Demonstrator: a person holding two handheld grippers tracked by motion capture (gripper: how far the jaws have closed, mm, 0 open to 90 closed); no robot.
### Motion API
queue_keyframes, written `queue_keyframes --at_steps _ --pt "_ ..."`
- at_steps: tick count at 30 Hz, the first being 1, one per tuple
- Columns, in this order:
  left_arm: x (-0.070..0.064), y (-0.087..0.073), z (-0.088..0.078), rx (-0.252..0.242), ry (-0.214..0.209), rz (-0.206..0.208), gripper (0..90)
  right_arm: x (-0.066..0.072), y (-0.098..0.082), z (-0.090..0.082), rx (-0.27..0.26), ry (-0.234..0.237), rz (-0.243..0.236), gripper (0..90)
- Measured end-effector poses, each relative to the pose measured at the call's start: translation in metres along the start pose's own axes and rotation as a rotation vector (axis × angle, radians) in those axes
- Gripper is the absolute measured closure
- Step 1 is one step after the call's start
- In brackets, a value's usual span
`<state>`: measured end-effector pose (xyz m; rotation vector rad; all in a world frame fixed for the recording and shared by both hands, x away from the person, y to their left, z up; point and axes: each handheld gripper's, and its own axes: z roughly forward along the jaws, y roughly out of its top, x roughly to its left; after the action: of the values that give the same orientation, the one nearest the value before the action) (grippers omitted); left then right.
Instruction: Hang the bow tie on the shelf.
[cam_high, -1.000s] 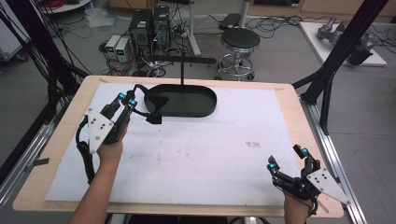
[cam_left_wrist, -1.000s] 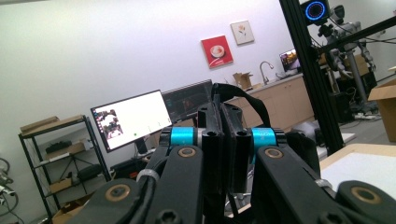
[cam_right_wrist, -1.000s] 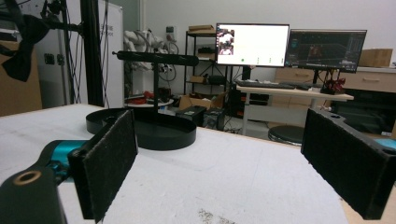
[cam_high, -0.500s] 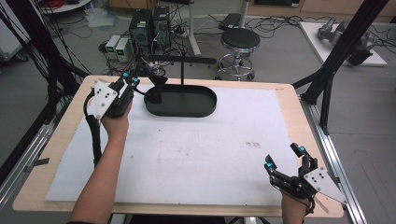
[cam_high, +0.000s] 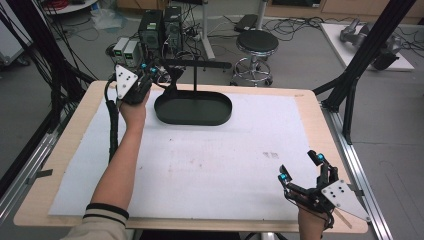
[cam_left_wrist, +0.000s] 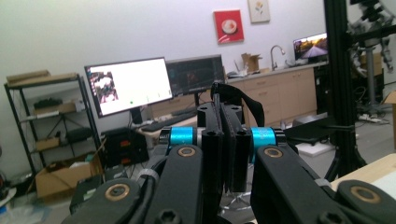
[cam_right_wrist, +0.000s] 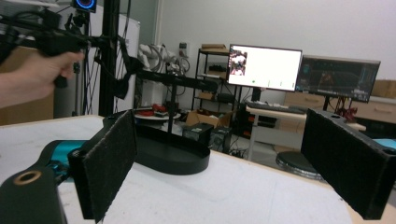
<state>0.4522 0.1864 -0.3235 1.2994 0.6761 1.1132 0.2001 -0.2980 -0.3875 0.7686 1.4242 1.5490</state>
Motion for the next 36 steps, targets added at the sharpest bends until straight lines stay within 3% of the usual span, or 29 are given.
queue_keyframes --at_steps 5,8,17,22,28,29,30,32,33,36 --pt "0.002 -0.009 0.013 -0.002 0.031 0.019 86.9 0.006 0.009 -0.002 -0.023 0.003 -0.037 10.0" --pt "0.008 -0.018 0.021 0.044 0.040 0.006 86.9 0.007 0.012 -0.003 -0.032 -0.001 -0.041 10.0" --pt "0.012 -0.022 0.045 0.092 0.056 0.024 86.8 0.006 0.008 -0.003 -0.025 -0.008 -0.039 10.0" --pt "0.018 -0.034 0.047 0.161 0.083 0.015 86.7 0.006 0.008 -0.004 -0.027 -0.007 -0.040 10.0" --pt "0.022 -0.039 0.043 0.173 0.108 0.024 85.7 0.006 0.008 -0.003 -0.029 -0.009 -0.042 10.0" --pt "0.023 -0.039 0.042 0.172 0.109 0.015 81.8 0.006 0.008 -0.003 -0.032 -0.006 -0.048 10.0" --pt "0.024 -0.039 0.041 0.172 0.112 0.000 69.8 0.007 0.008 -0.003 -0.028 -0.004 -0.047 10.0" --pt "0.028 -0.038 0.038 0.182 0.114 -0.048 55.3 0.007 0.008 -0.002 -0.030 -0.003 -0.048 10.0" --pt "0.029 -0.038 0.036 0.175 0.120 -0.057 55.3 0.007 0.008 -0.002 -0.030 -0.003 -0.048 10.0" --pt "0.032 -0.035 0.027 0.147 0.120 -0.088 44.0 0.008 0.008 -0.002 -0.030 -0.002 -0.043 10.0"
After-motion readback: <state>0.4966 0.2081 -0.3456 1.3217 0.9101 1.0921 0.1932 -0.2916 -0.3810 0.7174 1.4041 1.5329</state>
